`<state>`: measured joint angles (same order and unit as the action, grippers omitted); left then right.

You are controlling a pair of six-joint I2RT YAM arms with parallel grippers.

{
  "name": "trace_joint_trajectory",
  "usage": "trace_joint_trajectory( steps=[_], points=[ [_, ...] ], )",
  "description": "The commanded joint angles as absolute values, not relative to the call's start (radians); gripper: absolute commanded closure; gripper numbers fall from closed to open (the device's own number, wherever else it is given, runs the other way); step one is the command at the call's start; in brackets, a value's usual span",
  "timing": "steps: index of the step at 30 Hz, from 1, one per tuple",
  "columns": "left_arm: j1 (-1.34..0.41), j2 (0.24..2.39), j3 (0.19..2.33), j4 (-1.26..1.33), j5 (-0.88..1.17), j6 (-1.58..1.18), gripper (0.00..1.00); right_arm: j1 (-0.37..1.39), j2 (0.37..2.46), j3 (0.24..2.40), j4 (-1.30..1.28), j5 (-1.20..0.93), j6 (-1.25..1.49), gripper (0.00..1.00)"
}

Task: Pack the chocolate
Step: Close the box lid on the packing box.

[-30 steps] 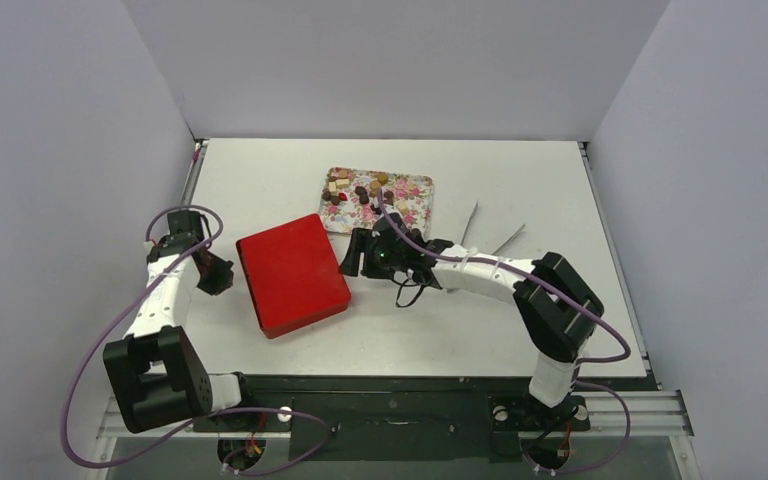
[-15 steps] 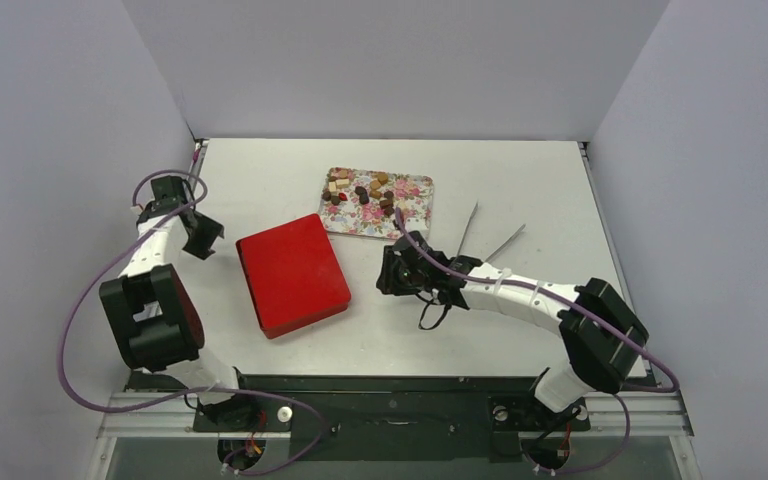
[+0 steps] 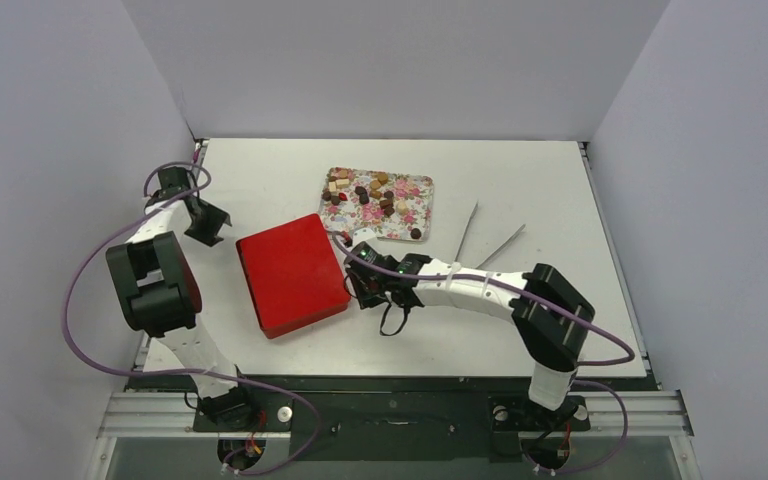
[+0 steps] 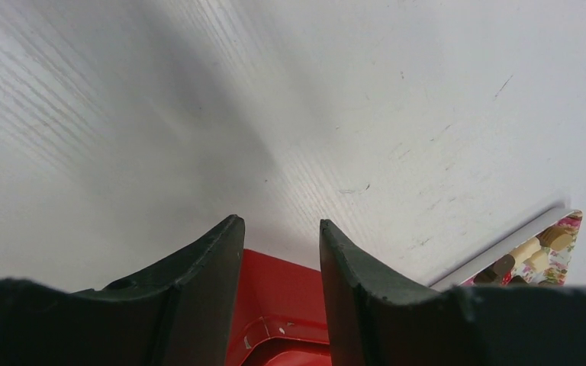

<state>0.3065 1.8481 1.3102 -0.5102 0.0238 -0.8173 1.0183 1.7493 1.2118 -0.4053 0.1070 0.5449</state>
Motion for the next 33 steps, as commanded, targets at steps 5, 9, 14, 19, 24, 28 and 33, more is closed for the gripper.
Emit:
trace_joint_trajectory(
  steps=[5, 9, 14, 19, 24, 28, 33],
  points=[
    [0.288, 1.911, 1.369, -0.459, 0.052, -0.846, 0.64, 1.079, 1.851, 1.354, -0.483, 0.142, 0.427, 0.74],
    [0.28, 1.932, 1.378, -0.459, 0.054, -0.85, 0.67, 1.094, 1.877, 1.39, -0.495, 0.141, 0.392, 0.73],
    [0.275, 1.959, 1.391, -0.465, 0.063, -0.85, 0.69, 1.095, 1.912, 1.419, -0.482, 0.135, 0.354, 0.73],
    [0.274, 1.98, 1.402, -0.472, 0.074, -0.844, 0.7, 1.095, 1.951, 1.448, -0.47, 0.127, 0.326, 0.73],
    [0.273, 1.989, 1.4, -0.472, 0.085, -0.842, 0.73, 1.095, 1.964, 1.47, -0.47, 0.119, 0.325, 0.73],
    [0.27, 1.99, 1.39, -0.468, 0.092, -0.841, 0.75, 1.096, 1.971, 1.482, -0.473, 0.115, 0.323, 0.73],
    [0.262, 1.986, 1.379, -0.46, 0.102, -0.846, 0.8, 1.1, 1.972, 1.491, -0.477, 0.111, 0.324, 0.73]
  ],
)
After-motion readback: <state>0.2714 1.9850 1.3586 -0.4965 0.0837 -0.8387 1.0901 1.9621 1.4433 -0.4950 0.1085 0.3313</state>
